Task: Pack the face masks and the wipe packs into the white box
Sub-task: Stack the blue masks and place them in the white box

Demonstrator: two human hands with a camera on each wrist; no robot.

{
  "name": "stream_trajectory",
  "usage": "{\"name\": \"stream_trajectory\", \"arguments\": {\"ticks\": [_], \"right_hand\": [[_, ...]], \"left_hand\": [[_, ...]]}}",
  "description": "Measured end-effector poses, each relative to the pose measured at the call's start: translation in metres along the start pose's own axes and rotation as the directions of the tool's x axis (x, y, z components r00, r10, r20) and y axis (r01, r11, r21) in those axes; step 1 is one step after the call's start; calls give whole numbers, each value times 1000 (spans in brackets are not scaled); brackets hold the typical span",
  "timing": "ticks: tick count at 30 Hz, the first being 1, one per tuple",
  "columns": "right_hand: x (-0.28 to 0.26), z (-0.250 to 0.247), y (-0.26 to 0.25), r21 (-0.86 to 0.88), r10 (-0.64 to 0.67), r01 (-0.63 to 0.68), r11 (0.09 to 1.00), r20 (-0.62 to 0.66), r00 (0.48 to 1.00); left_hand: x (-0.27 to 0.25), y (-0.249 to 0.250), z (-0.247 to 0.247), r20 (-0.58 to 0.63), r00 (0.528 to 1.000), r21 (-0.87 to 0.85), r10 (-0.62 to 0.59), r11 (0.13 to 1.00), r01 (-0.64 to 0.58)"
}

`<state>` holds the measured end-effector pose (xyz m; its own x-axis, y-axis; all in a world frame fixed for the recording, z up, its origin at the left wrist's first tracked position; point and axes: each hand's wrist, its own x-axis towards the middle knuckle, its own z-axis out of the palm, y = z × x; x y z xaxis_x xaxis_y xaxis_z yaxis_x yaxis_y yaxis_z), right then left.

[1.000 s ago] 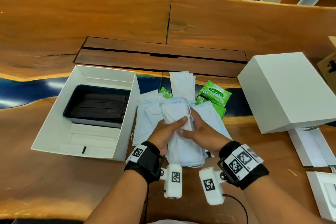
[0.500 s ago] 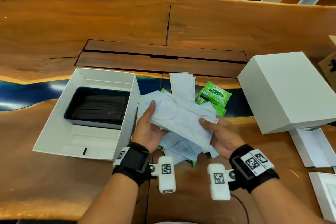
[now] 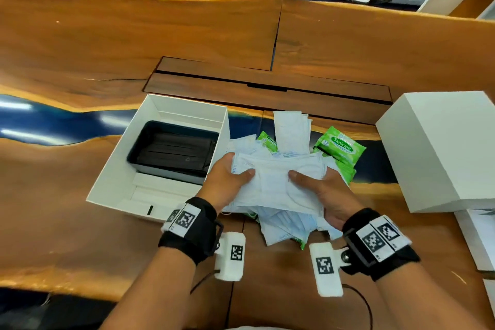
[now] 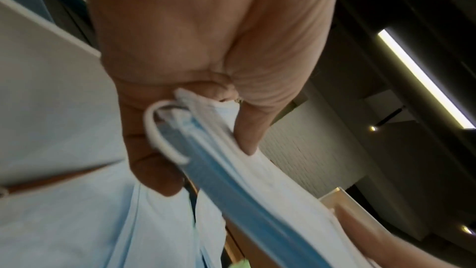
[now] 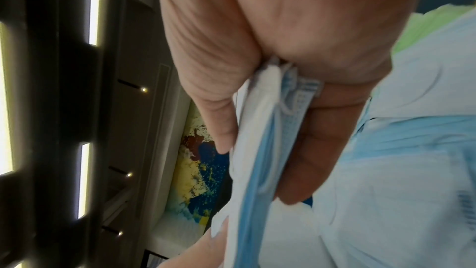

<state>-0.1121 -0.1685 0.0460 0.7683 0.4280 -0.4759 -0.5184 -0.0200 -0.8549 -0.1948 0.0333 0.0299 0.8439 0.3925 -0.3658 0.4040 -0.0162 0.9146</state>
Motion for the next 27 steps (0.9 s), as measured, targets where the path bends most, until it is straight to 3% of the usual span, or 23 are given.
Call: {"name": "stream_trajectory", "arguments": {"ticks": [5,9,13,18,23,27], "right_hand": [[7,31,-13,-196,-29,53,979,126,992],[14,76,-12,-448,-20,132,884,247,969],[28,123,-3,-629,-52,268,729,339,939],[47,177,9,-728,-105,468,500,486,868],[61,214,25,-825,79,510,244,541,837],[77,234,37,-894,225,448,-5,435,872]], "left_hand": [[-8,16,-63,-6,999,149,37,988,-36],[-12,21,-106,-77,995,201,66,978,-49],[-14,15,-153,-138,988,318,66,948,-19],[-10,-1,-195,-148,989,532,17,844,65],[-7,-13,-213,-114,990,721,-85,678,141],[1,-19,-213,-66,993,828,-101,549,111]]}}
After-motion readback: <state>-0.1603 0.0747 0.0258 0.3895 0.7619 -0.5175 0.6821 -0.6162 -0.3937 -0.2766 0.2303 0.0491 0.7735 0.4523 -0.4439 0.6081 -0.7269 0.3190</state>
